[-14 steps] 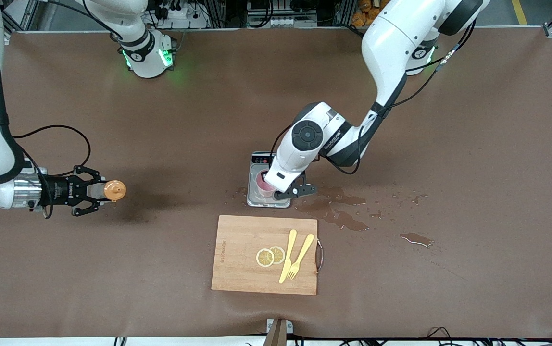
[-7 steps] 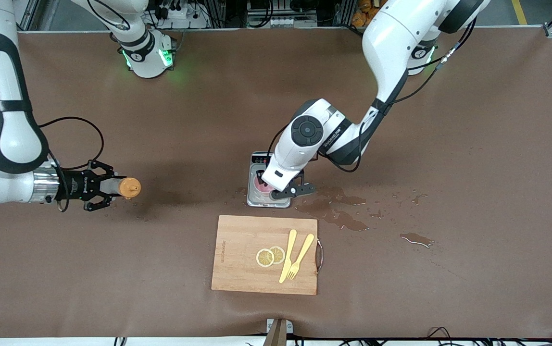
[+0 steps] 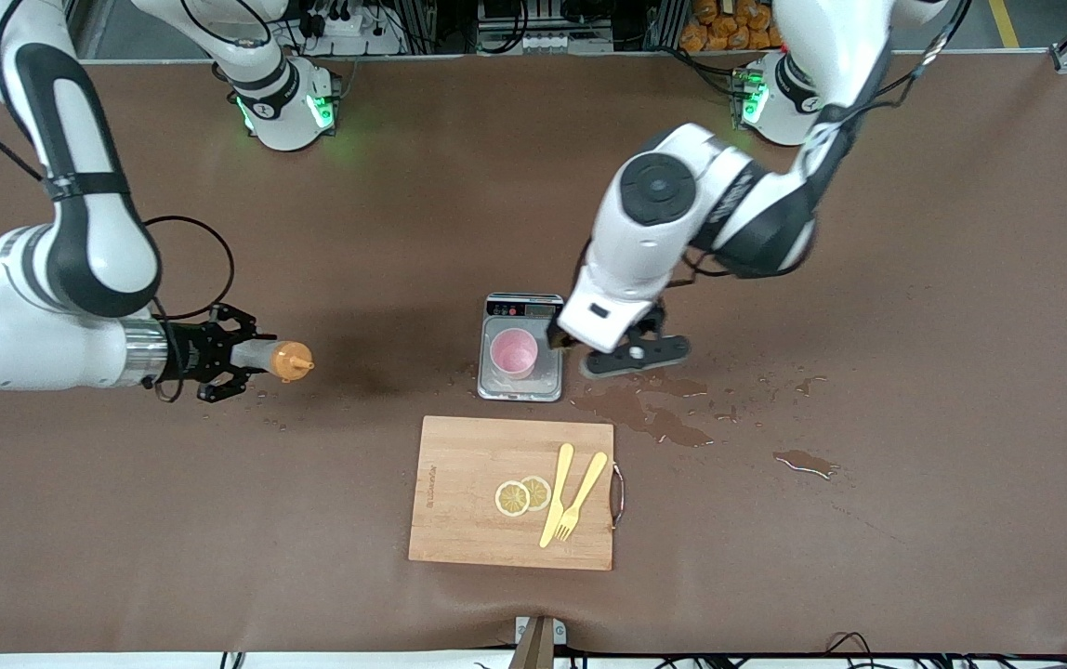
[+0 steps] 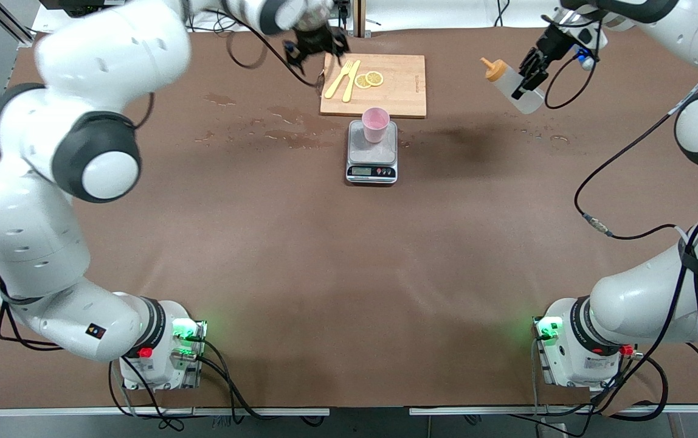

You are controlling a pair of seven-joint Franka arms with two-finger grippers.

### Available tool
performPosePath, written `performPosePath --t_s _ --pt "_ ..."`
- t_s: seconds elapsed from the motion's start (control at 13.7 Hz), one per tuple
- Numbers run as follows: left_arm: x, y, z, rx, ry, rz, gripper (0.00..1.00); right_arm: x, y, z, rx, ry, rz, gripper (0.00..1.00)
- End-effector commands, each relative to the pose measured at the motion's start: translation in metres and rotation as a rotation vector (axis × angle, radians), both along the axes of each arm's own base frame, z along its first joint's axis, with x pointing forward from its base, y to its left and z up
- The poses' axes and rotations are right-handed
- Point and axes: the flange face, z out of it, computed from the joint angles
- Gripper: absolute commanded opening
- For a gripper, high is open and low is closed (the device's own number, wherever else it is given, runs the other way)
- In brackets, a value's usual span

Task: Add sauce to pink cup with both arms
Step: 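Release the cup and raise the left gripper while the right gripper lifts the bottle, then move the bottle nozzle over the pink cup with the right gripper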

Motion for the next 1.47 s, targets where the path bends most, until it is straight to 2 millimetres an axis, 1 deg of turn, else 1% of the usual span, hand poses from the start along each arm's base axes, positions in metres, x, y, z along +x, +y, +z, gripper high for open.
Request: performPosePath --t_s 0.0,0.15,0.22,0.29,0.37,0.44,0.59,0.73,0.88,0.95,1.03,1.1,1.17,1.25,1.39 --pt "0.010 0.048 0.021 0.050 0.003 -0.004 1.00 -0.011 0.030 0.014 -0.078 0.002 -0.027 0.48" --pt "0.011 0.079 0.030 0.097 0.050 -0.027 1.00 -0.015 0.060 0.018 -0.137 0.001 -0.013 0.48" --pt "0.012 0.096 0.038 0.108 0.056 -0.032 1.00 -0.014 0.068 0.020 -0.181 0.003 -0.035 0.48" --pt "0.011 0.115 0.048 0.117 0.052 -0.045 1.00 -0.015 0.081 0.023 -0.205 -0.001 -0.035 0.48" --pt "0.003 0.142 0.058 0.127 0.052 -0.059 1.00 -0.018 0.095 0.023 -0.219 -0.001 -0.024 0.48" --pt "-0.005 0.162 0.069 0.132 0.048 -0.097 1.00 -0.021 0.106 0.026 -0.241 -0.007 -0.013 0.48" --pt "-0.018 0.175 0.083 0.149 0.053 -0.149 1.00 -0.024 0.125 0.030 -0.286 -0.018 -0.025 0.48" --pt "-0.036 0.185 0.097 0.150 0.044 -0.184 1.00 -0.030 0.146 0.032 -0.299 -0.024 0.006 0.48" --pt "-0.051 0.201 0.108 0.162 0.037 -0.235 1.00 -0.033 0.163 0.036 -0.328 -0.033 -0.001 0.48" --pt "-0.057 0.214 0.114 0.171 0.048 -0.252 1.00 -0.034 0.173 0.040 -0.335 -0.031 0.001 0.48" --pt "-0.060 0.223 0.118 0.174 0.068 -0.285 1.00 -0.038 0.187 0.042 -0.346 -0.020 0.013 0.48" --pt "-0.061 0.235 0.119 0.175 0.094 -0.322 1.00 -0.040 0.196 0.040 -0.382 -0.017 0.035 0.48" --pt "-0.062 0.249 0.127 0.173 0.102 -0.341 1.00 -0.041 0.205 0.038 -0.419 -0.021 0.037 0.48" --pt "-0.063 0.260 0.131 0.156 0.105 -0.355 1.00 -0.041 0.213 0.035 -0.440 -0.026 0.033 0.48" --pt "-0.062 0.282 0.135 0.127 0.130 -0.377 1.00 -0.047 0.232 0.025 -0.470 -0.013 0.055 0.48"
